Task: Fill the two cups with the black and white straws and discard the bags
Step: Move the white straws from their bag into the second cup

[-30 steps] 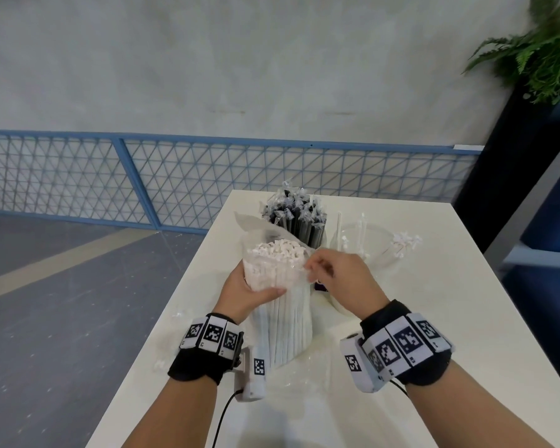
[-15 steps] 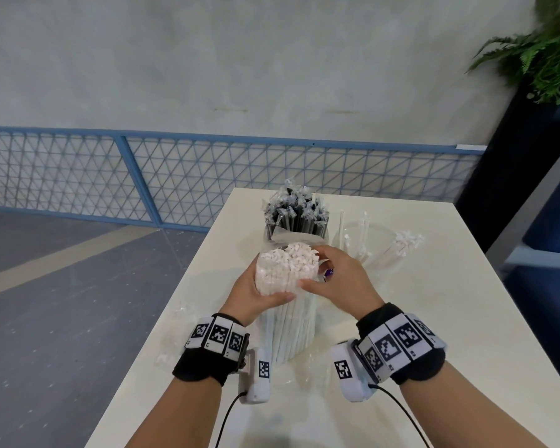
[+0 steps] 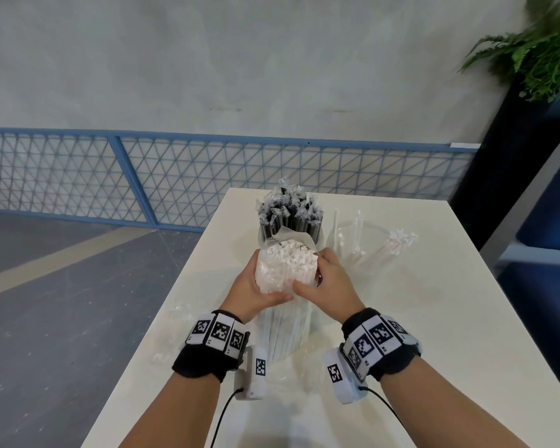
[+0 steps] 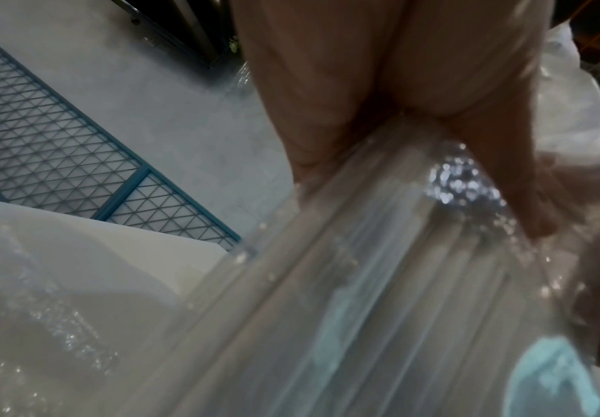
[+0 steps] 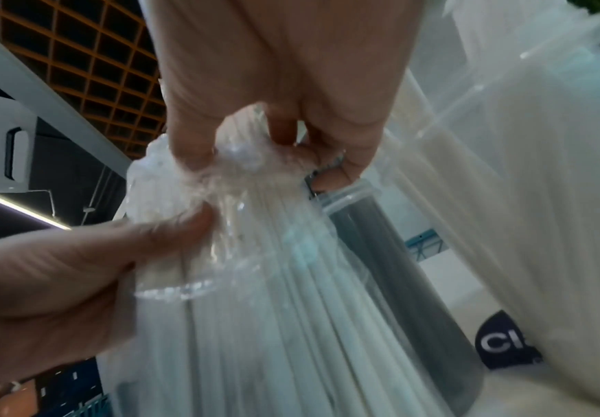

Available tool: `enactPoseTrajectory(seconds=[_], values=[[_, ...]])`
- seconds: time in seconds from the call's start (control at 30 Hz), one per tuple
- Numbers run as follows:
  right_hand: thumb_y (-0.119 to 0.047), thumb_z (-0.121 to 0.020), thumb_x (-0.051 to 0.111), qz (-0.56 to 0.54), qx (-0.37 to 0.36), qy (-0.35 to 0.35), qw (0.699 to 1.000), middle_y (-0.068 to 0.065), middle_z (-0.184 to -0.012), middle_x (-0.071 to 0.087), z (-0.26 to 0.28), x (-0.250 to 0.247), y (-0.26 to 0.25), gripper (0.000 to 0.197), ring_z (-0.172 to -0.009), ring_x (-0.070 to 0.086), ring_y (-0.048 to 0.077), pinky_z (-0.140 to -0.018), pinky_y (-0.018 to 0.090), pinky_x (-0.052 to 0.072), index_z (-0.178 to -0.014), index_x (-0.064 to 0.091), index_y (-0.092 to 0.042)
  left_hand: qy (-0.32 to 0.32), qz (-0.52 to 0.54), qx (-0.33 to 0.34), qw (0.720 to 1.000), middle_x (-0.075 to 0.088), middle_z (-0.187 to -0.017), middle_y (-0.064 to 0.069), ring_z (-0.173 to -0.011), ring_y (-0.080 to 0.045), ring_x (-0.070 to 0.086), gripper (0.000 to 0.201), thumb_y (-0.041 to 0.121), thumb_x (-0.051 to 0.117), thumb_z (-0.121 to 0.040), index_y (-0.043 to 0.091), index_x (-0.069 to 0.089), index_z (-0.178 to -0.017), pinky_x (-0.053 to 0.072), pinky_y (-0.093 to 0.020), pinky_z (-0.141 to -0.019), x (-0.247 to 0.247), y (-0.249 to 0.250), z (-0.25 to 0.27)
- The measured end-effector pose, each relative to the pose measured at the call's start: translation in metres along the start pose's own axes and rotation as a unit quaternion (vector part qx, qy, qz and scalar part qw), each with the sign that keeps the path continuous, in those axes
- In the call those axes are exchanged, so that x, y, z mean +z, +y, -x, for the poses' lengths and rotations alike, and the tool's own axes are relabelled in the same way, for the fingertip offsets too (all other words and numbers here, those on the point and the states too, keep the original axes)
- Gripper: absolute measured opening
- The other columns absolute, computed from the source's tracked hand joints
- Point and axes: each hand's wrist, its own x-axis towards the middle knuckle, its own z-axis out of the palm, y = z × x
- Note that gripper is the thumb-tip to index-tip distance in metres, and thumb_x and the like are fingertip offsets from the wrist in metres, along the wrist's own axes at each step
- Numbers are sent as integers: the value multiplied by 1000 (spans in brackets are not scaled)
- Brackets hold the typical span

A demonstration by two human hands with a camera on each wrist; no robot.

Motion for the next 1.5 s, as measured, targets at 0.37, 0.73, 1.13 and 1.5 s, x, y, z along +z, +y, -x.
enactPoseTrajectory(seconds=[0.37,0.73,1.13,1.5], values=[[-55,-68,59,-143,-41,137,979,-11,-96,41,5,14,-5,27,-103,49,25,-95,38,44,-89,53,-39,26,-48,-12,998,60,-114,15,-107,4,57,76,12,85,-57,38,46,-117,49,-20,-91,2,-5,-5],[-33,-79,68,-282,-42,158,946,-6,-89,64,-8,-13,-26,27,-83,61,0,-77,16,48,-96,56,-16,29,-66,-11,997,58,-113,22,-101,19,53,73,10,83,-62,38,44,-118,42,-4,-87,2,-7,-6],[-19,-75,75,-161,-58,156,973,-2,-101,62,3,-16,-26,38,-95,59,10,-82,12,45,-101,50,-28,52,-69,-25,996,60,-111,15,-103,13,52,73,7,82,-64,25,45,-124,44,-3,-84,3,-7,-5],[-12,-83,66,-299,43,160,940,4,-102,69,-2,-9,-29,28,-90,66,5,-82,19,53,-110,63,-7,75,-12,-17,997,63,-115,3,-109,-10,59,85,23,89,-46,23,50,-121,49,-28,-91,20,16,-10]])
